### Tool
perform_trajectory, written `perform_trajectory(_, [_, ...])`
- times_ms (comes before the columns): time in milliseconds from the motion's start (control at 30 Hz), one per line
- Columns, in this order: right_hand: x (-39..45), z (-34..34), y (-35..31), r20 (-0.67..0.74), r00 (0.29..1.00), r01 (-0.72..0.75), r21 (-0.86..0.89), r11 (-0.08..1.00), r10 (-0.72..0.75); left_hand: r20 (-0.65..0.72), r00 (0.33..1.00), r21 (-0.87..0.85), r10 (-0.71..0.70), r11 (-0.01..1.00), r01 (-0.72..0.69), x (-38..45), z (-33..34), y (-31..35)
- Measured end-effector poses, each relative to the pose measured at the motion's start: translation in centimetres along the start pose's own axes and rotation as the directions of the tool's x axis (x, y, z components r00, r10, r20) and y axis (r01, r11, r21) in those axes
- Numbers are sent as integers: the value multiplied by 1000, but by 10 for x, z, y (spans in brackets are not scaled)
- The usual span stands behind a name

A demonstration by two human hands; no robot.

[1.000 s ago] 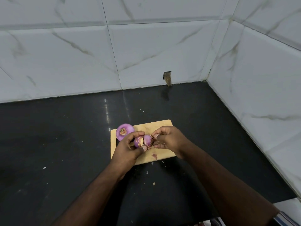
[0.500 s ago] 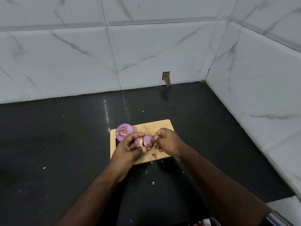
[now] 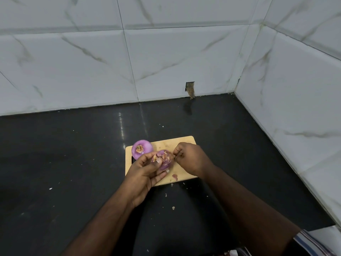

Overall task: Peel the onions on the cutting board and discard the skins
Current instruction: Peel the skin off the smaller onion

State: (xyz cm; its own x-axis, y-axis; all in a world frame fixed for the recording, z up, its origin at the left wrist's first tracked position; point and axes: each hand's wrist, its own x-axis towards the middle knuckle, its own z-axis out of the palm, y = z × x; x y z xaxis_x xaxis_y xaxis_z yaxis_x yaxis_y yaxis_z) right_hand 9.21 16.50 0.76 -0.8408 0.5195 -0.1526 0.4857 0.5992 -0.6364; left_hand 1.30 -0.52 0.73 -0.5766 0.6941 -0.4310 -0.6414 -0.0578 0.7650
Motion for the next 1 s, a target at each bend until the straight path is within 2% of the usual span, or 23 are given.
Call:
perform_trajectory(133, [0, -4, -1, 54, 996, 65, 40, 997, -67, -63, 998, 49, -25, 998, 28, 2, -1, 0])
perform_trajectory(333, [-5, -17, -3, 17, 995, 97, 161, 982, -101, -78, 997, 53, -28, 998, 32, 4, 3, 1])
perform_trajectory(533, [-5, -11, -2, 134, 974, 115, 399, 909, -182, -43, 999, 79, -19, 997, 23, 4, 6, 4])
perform_trajectory(800, [-6, -11, -11, -33, 987, 150, 514, 844, -155, -41, 999, 143, 27, 990, -21, 9, 9, 10])
perform_trajectory(1000, [-7, -11, -13, 7, 994, 87, 597, 798, -113, -40, 999, 148, 24, 989, -18, 8, 8, 8])
